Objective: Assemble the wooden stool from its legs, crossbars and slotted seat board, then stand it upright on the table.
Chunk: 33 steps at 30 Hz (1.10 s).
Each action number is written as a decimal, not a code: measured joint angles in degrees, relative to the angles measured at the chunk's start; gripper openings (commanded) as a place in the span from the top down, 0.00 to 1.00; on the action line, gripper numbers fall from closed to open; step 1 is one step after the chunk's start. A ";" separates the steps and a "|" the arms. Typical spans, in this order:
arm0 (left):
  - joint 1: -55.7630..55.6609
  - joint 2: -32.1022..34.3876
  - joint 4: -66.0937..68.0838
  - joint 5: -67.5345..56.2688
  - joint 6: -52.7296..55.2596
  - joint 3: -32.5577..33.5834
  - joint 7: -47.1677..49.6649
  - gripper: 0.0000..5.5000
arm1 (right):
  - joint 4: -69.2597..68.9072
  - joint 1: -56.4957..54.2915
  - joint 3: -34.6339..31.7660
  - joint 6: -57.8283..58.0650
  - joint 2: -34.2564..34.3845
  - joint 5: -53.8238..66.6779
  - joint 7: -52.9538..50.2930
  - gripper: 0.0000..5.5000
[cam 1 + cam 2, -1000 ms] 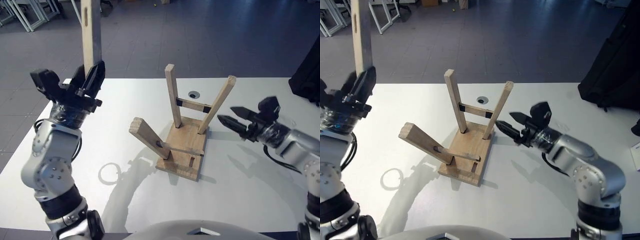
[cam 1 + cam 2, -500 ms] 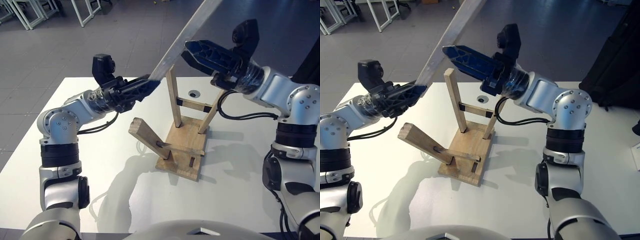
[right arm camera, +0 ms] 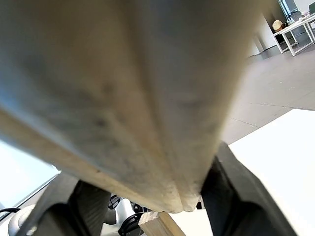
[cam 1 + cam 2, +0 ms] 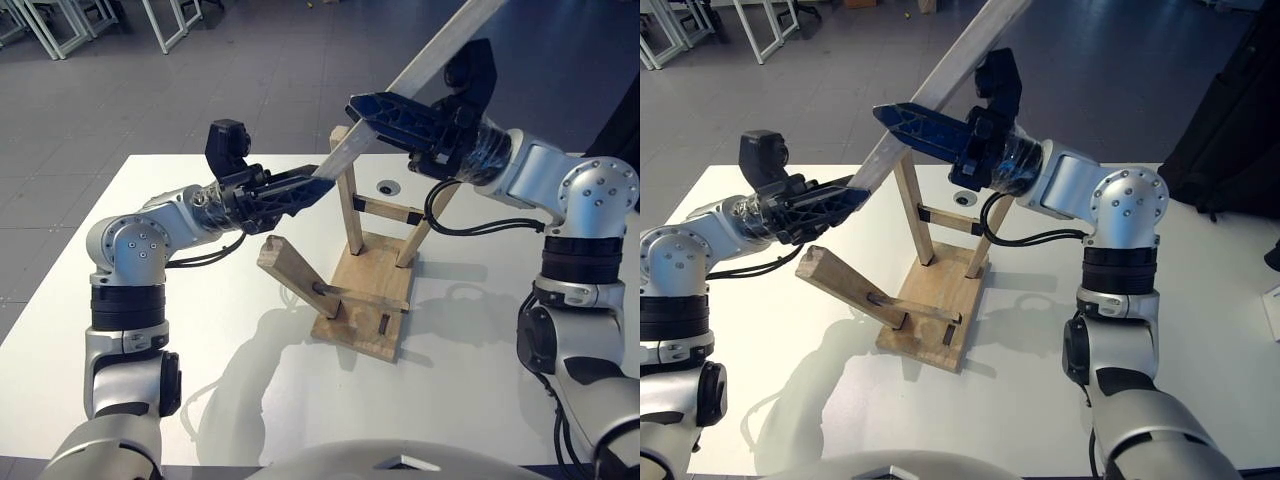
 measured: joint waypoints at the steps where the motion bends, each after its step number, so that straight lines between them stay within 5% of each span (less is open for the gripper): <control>1: 0.00 0.00 -0.05 0.05 0.15 -0.01 0.09 0.63 | 0.01 0.00 0.00 -0.01 0.00 -0.40 0.35 0.59; 7: -0.03 0.10 0.70 -1.01 2.11 1.74 0.60 0.45 | 0.48 -0.01 -2.07 -1.40 -0.53 -4.22 1.75 0.63; 11: 0.25 3.46 1.01 2.10 -2.35 6.59 1.36 0.35 | -0.61 1.44 -8.49 -1.70 -8.37 -4.86 0.80 0.63; 17: 13.77 3.19 -9.73 8.24 -10.56 15.92 15.08 0.33 | -20.65 28.84 -9.96 -3.43 -19.03 -11.91 7.98 0.63; 23: 25.54 -3.05 -19.52 9.69 -13.68 17.11 25.47 0.33 | -27.78 48.80 -0.66 -26.68 -26.53 -31.99 30.37 0.63; 33: 27.31 -4.08 -19.57 10.67 -13.78 14.84 28.36 0.33 | -28.53 59.00 3.02 -55.13 -18.71 -43.78 38.22 0.63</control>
